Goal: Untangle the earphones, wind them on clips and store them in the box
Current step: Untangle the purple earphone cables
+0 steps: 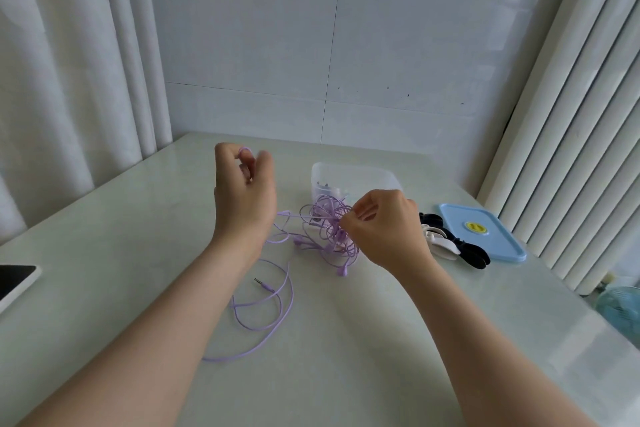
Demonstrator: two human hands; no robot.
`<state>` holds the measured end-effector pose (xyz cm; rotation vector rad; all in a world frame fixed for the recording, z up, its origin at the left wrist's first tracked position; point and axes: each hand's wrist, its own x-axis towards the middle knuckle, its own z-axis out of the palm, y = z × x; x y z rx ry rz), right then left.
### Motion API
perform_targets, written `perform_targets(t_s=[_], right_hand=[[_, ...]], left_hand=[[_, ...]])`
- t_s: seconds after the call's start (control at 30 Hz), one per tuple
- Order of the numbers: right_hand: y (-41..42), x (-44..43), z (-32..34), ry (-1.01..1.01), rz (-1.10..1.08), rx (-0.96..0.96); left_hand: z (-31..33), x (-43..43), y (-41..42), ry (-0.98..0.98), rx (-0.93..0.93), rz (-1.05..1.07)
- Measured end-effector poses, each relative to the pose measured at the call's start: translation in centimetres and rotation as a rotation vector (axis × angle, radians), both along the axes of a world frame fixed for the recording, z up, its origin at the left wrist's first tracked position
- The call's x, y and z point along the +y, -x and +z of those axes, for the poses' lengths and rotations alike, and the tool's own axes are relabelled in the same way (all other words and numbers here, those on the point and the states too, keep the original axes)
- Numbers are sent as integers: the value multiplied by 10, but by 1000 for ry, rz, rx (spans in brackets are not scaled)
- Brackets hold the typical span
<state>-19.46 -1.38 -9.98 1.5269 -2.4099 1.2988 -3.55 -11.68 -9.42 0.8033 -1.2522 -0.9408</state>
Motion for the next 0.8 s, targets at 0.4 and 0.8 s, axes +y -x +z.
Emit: perform_targets(t_s=[0.4,0.8], right_hand=[[12,-6,-6,132,-120,-156],[5,0,15,534,10,-973]], left_hand=[[-16,5,-8,366,-836,156],[-19,-11,-17,332,-960,391]])
